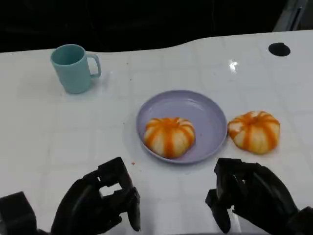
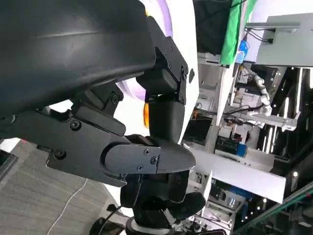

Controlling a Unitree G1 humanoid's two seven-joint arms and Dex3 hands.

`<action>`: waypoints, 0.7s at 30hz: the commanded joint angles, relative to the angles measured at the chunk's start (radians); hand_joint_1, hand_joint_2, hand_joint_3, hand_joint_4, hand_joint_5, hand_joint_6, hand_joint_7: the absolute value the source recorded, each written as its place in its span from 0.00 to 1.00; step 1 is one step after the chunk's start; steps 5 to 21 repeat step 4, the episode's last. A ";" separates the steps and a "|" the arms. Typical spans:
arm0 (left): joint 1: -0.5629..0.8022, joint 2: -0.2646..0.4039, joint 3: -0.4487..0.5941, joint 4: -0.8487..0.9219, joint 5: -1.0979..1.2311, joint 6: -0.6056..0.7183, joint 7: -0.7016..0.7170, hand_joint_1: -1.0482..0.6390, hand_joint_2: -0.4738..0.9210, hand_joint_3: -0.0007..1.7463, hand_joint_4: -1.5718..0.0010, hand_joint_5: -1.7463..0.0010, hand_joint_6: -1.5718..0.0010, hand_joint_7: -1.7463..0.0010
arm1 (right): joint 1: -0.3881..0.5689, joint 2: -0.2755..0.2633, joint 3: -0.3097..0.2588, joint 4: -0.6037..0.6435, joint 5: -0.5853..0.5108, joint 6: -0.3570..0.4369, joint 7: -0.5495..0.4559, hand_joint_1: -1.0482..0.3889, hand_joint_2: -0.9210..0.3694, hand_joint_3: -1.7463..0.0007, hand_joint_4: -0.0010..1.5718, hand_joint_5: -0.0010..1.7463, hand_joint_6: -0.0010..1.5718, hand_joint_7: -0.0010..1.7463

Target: Grasp the bread from the table and place it into the plate.

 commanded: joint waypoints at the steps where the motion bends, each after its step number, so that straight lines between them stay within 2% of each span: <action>1: -0.001 0.001 0.012 0.014 -0.002 -0.002 -0.017 0.25 1.00 0.19 0.39 0.00 0.53 0.00 | -0.002 -0.003 -0.013 0.002 -0.001 -0.019 -0.003 0.06 0.14 0.60 0.77 0.96 0.66 0.88; 21: -0.001 -0.003 0.015 0.020 -0.004 -0.001 -0.019 0.25 1.00 0.19 0.39 0.00 0.53 0.00 | -0.002 -0.001 -0.016 0.008 0.006 -0.022 0.003 0.07 0.14 0.59 0.77 0.96 0.65 0.88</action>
